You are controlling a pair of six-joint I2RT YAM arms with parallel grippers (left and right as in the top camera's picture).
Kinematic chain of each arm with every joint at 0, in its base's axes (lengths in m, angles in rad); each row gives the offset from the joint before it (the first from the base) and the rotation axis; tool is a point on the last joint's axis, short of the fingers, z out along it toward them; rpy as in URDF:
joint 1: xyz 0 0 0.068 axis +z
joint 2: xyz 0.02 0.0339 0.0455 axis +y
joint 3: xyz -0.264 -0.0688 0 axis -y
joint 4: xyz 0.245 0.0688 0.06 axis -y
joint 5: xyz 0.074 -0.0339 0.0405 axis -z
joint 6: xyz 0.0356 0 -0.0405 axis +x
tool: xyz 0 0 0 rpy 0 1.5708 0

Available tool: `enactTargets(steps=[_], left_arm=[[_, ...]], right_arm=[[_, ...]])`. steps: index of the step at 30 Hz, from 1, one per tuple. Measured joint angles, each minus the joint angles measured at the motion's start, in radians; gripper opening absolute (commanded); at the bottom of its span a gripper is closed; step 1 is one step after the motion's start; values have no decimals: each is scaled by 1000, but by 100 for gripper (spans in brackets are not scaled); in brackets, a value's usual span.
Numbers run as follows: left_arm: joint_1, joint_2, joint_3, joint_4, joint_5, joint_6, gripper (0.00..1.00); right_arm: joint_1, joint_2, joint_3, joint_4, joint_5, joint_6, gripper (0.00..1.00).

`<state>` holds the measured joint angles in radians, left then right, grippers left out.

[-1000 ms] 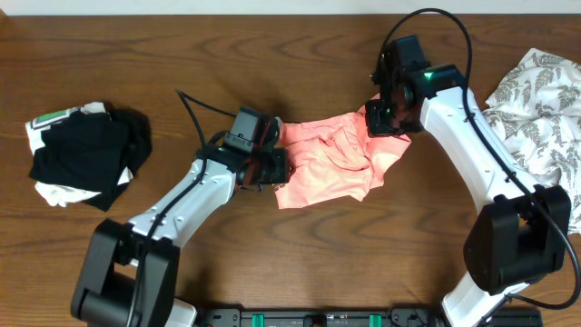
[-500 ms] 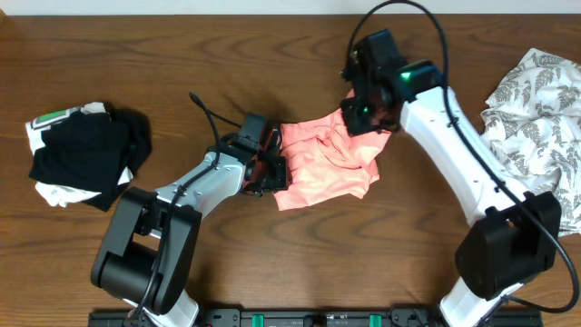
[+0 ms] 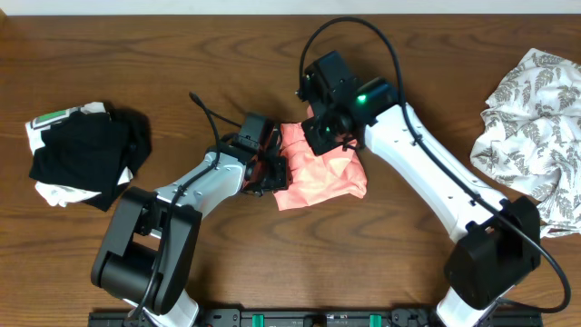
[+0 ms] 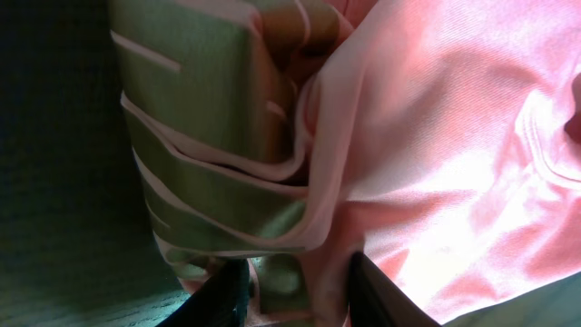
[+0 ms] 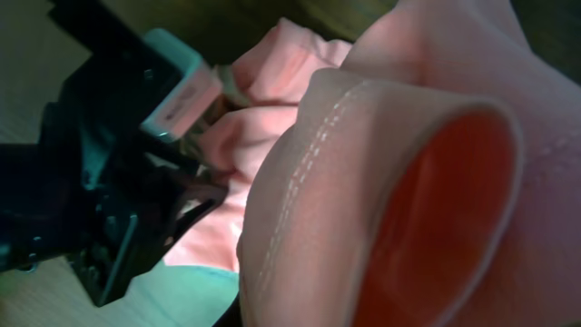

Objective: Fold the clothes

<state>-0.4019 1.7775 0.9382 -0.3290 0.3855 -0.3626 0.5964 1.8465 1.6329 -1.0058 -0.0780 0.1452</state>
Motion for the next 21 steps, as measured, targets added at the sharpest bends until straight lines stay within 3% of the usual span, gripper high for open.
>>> enactTargets(steps=[12, 21], left_arm=[[0, 0, 0, 0, 0, 0, 37], [0, 0, 0, 0, 0, 0, 37]], right_arm=[[66, 43, -6, 16, -35, 54, 11], [76, 45, -7, 29, -134, 63, 29]])
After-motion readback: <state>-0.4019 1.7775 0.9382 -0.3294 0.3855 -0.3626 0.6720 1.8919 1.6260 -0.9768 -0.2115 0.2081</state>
